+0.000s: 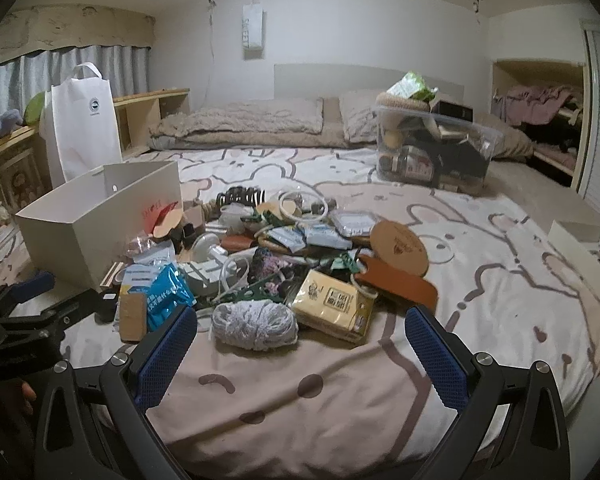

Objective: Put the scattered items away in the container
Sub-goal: 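Move both tools toward the scattered items on the bed, then grasp the white yarn ball with the right tool while the left tool grasps the wooden paddle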

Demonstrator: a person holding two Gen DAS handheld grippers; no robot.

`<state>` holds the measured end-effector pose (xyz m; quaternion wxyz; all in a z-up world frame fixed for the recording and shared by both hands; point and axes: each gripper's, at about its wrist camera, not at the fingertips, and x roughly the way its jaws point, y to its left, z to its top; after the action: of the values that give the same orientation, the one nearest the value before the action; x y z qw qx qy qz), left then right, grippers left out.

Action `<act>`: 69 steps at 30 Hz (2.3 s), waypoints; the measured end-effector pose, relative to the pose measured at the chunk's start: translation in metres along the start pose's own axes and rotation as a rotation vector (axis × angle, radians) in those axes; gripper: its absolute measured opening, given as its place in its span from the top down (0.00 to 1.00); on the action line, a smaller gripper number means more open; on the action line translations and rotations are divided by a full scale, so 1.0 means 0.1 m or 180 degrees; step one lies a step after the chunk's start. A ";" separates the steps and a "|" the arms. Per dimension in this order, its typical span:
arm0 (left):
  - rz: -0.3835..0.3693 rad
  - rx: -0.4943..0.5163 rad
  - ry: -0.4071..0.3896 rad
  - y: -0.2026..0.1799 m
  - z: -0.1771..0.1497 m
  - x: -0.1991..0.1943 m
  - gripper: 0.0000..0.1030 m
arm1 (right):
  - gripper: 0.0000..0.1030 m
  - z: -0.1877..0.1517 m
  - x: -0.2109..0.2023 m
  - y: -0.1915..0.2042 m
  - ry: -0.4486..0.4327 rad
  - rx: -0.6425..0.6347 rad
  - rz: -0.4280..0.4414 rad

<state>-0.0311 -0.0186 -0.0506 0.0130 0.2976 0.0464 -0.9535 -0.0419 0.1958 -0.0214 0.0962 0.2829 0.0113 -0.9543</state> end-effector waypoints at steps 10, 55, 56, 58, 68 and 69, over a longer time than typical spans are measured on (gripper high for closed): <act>-0.0152 -0.0112 0.0280 0.10 -0.14 0.32 0.00 | 0.00 -0.12 0.35 0.06 0.0278 0.0031 0.0070; -0.0400 -0.0248 0.0484 0.09 -0.40 0.79 0.02 | 0.00 -0.23 1.11 0.21 0.0760 -0.0044 0.0386; -0.0365 -0.0228 0.0466 0.08 -0.40 0.78 0.05 | 0.00 -0.23 1.13 0.22 0.0778 -0.0042 0.0403; -0.0273 -0.0184 0.0435 0.07 -0.41 0.75 0.13 | 0.00 -0.22 1.16 0.24 0.0822 -0.0030 0.0426; -0.0262 -0.0182 0.0369 0.08 -0.38 0.74 0.25 | 0.09 -0.26 1.22 0.23 0.0740 0.0029 0.0242; -0.0265 -0.0211 0.0362 0.10 -0.37 0.73 0.28 | 0.18 -0.27 1.21 0.22 0.0720 0.0034 0.0248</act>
<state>-0.0698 -0.0246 -0.1234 -0.0196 0.3485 0.0910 -0.9327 -0.1227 0.1547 -0.1084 0.1298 0.3894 0.0060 -0.9118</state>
